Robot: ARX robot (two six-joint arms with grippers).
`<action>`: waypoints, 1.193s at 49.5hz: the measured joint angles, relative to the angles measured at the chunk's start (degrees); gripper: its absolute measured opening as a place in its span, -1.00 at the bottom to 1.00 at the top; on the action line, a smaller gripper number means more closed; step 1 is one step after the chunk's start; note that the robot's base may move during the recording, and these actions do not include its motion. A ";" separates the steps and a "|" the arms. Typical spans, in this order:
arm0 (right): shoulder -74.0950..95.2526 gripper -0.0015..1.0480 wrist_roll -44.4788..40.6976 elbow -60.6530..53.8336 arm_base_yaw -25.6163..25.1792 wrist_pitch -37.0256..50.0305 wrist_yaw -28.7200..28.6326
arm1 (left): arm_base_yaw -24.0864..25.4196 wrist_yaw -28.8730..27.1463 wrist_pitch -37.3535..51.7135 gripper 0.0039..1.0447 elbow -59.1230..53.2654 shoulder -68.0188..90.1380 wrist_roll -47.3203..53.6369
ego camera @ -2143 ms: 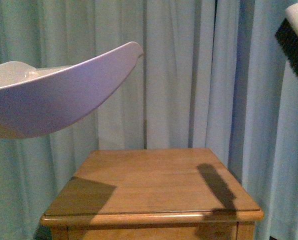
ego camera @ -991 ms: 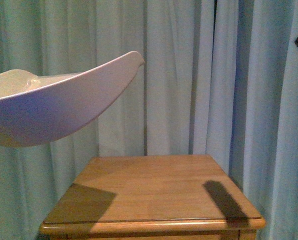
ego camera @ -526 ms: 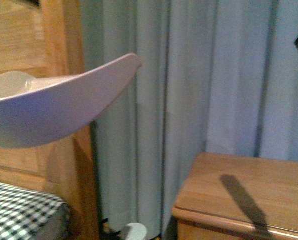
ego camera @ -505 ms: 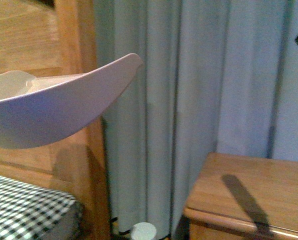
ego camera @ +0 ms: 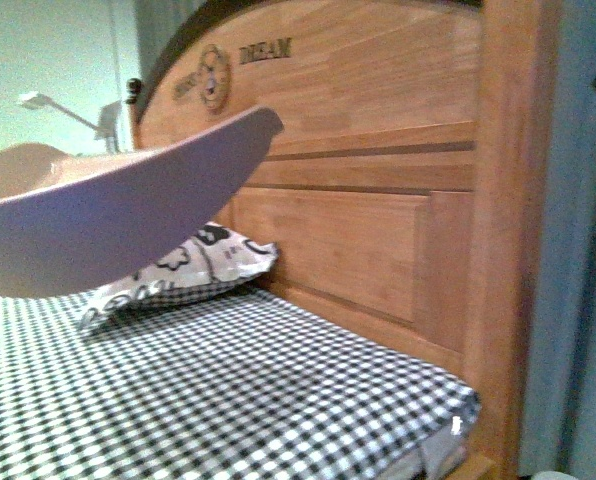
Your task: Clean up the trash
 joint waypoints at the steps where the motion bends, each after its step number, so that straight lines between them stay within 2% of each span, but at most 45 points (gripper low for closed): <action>1: -0.02 -0.63 0.02 0.00 -0.02 0.00 0.13 | 0.00 -0.02 0.00 -0.49 -0.02 0.00 0.02; 48: 0.02 -0.63 -0.11 0.00 0.15 0.00 0.04 | 0.07 0.37 0.00 -0.49 -0.07 -0.22 -0.15; 51: 0.02 -0.63 -0.11 0.00 0.15 0.00 -0.07 | 0.13 -0.87 -4.02 -0.49 1.18 0.68 -1.77; 54: 0.02 -0.63 -0.11 0.00 0.15 0.00 -0.11 | 1.79 0.00 -9.18 -0.49 3.43 3.17 -2.99; 59: 0.02 -0.63 -0.11 0.00 0.15 0.00 -0.11 | 6.38 5.92 -8.70 -0.49 5.22 9.46 0.04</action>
